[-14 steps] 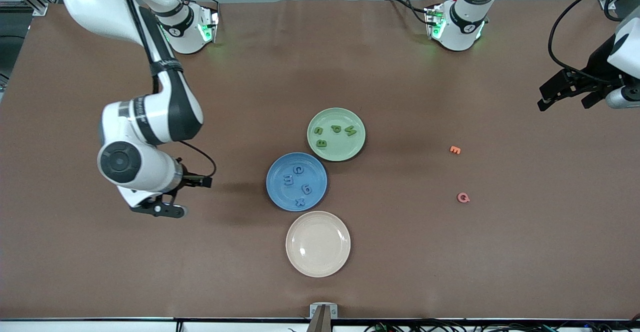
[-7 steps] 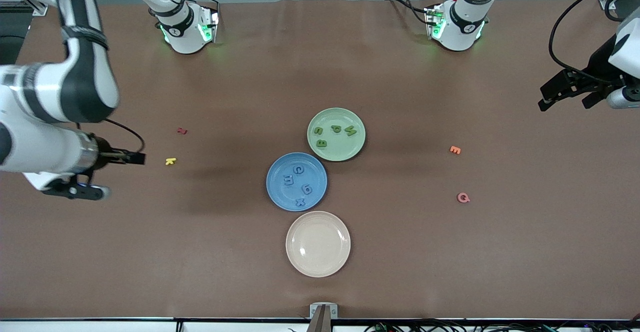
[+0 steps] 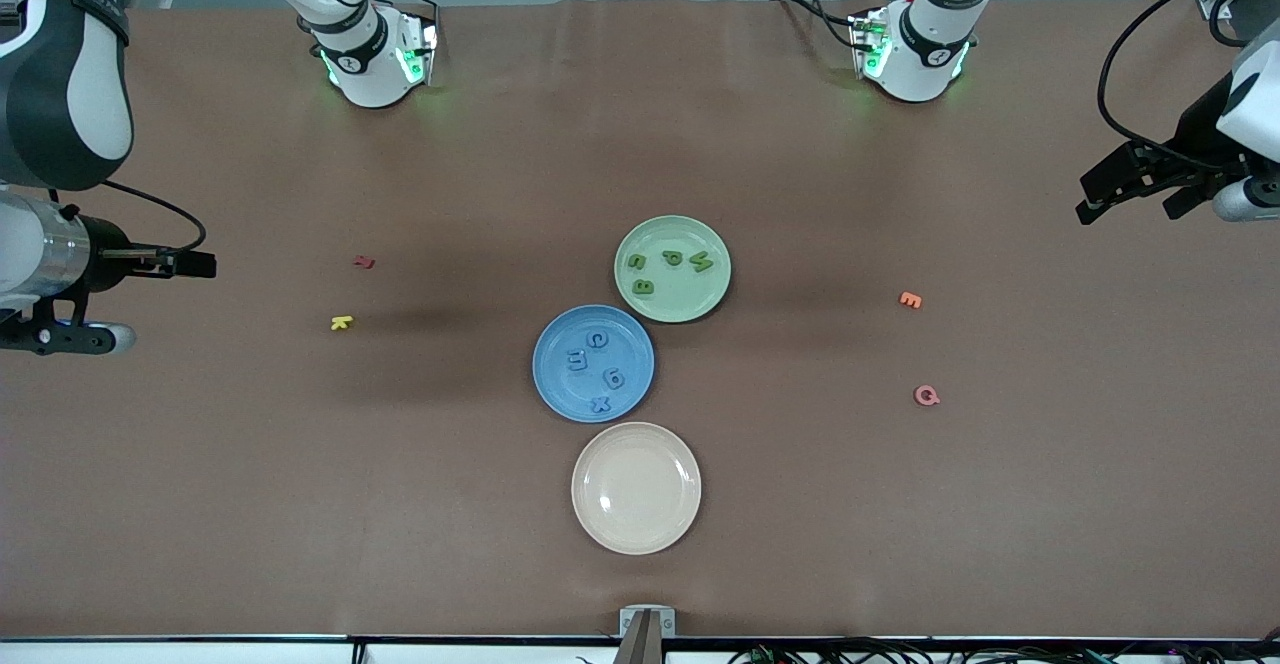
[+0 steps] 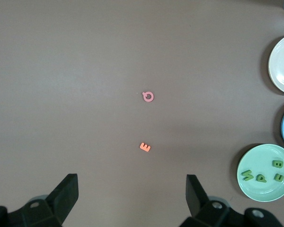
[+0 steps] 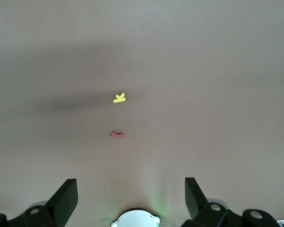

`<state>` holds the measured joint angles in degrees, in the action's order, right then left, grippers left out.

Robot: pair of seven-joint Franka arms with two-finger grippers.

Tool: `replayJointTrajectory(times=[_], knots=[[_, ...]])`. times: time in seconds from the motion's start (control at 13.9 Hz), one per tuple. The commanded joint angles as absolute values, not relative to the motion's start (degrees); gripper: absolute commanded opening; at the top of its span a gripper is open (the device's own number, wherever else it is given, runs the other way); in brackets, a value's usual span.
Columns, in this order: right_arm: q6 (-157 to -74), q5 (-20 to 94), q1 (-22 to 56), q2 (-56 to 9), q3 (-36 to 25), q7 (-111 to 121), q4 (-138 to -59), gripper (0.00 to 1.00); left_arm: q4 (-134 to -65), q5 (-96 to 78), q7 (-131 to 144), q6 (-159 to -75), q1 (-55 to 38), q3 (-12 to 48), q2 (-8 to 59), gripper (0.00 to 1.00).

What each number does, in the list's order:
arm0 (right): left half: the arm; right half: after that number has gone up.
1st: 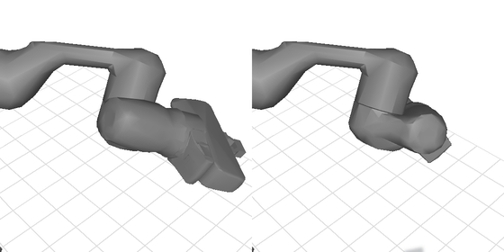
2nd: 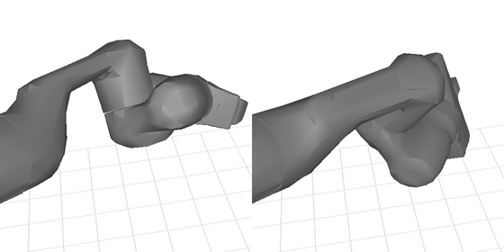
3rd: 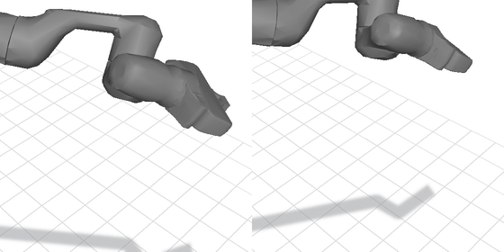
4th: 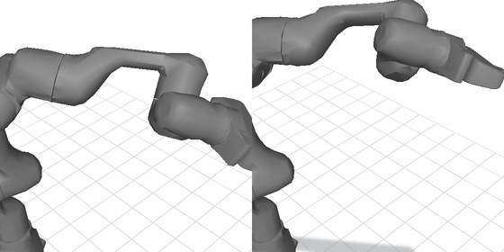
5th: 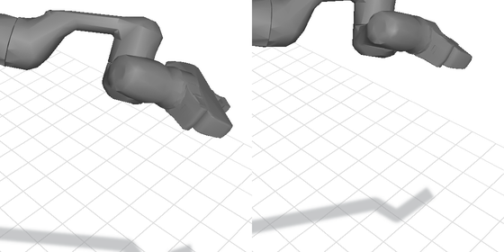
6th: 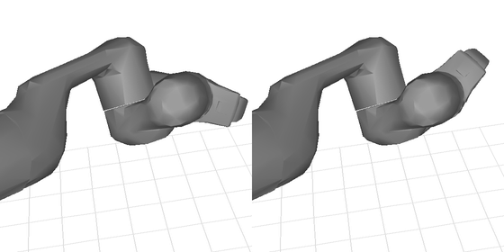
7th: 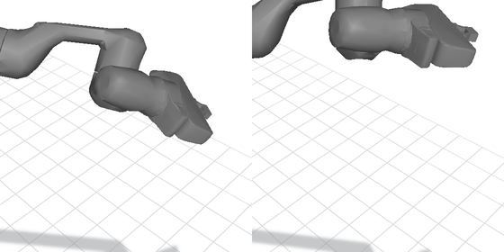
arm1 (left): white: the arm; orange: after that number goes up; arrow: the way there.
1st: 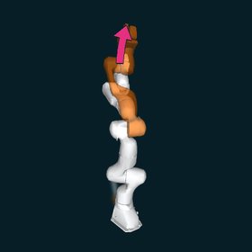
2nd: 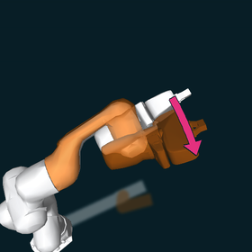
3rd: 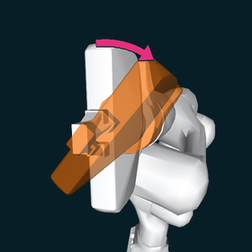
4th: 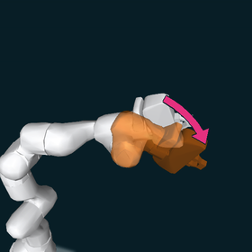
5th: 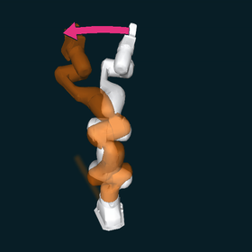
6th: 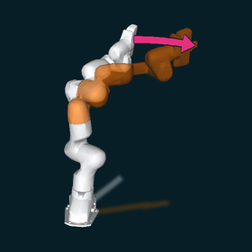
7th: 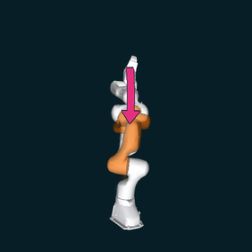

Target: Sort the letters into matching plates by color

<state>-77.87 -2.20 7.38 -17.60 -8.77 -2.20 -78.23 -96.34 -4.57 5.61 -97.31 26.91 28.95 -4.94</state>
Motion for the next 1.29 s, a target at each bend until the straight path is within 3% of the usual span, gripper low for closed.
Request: replayJointTrajectory(times=[0.0, 0.22, 1.22], knots=[[-77.4, -2.9, 5.5, -18.4, -7.7, -2.2, -74.7, 1.00, -91.9, -5.1, 5.3, -96.9, 26.9, 28.8, -1.4, 1.00], [-77.3, -2.3, 2.8, -18.2, -7.7, -2.1, -73.3, 1.00, -87.5, -4.9, 5.2, -96.6, 27.0, 28.7, 2.4, 1.00], [-81.0, -0.7, -0.6, -18.4, -7.5, 2.0, -73.3, 1.00, -91.8, -1.6, 4.0, -94.8, 24.8, 29.1, -1.5, 1.00]])
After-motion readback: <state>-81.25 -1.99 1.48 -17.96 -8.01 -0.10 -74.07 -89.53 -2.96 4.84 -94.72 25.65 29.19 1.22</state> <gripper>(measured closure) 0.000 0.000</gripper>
